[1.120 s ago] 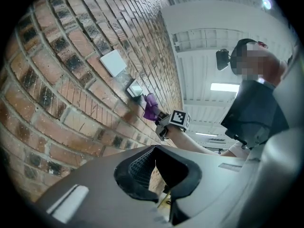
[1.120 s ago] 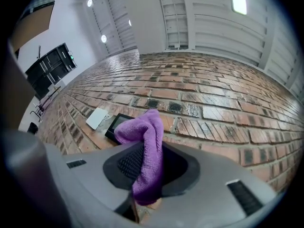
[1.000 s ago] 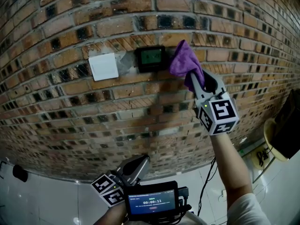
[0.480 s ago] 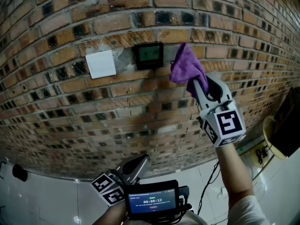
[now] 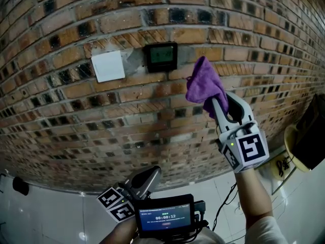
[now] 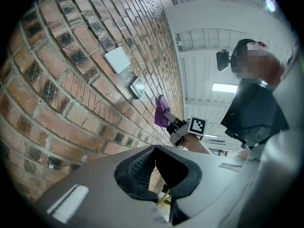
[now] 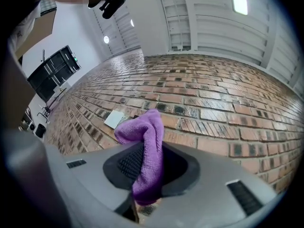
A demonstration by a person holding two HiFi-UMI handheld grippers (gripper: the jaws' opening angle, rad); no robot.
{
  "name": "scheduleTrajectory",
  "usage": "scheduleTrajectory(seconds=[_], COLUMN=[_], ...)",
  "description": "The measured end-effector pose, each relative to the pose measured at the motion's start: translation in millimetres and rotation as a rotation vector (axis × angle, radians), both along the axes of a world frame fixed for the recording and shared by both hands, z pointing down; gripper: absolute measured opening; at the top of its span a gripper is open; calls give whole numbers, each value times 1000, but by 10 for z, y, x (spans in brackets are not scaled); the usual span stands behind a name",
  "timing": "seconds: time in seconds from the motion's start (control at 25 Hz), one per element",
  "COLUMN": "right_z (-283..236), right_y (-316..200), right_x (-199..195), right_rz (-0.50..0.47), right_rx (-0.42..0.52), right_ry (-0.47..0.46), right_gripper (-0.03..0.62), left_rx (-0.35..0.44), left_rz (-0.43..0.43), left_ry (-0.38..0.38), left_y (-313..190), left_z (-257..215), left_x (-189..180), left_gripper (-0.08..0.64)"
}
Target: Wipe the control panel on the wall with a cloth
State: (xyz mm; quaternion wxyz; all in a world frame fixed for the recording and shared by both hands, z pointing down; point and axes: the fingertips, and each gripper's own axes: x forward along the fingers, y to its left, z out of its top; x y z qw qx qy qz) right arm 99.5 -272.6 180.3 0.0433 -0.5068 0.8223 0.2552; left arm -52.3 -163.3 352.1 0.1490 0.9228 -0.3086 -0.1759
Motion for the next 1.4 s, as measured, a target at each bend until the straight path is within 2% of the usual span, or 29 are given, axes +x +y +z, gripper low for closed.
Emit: scheduleTrajectory(seconds=[1.4], right_z=[1234], right_y=[425], right_x=[-32], right_rz=[-45], right_rx=[-295], right_ry=[-30], right_gripper=[98], left_rx=[-43], left_rz=[3], left_ry=[20], left_y=[38], left_z=[195], left_x=[-37], left_gripper=[-12])
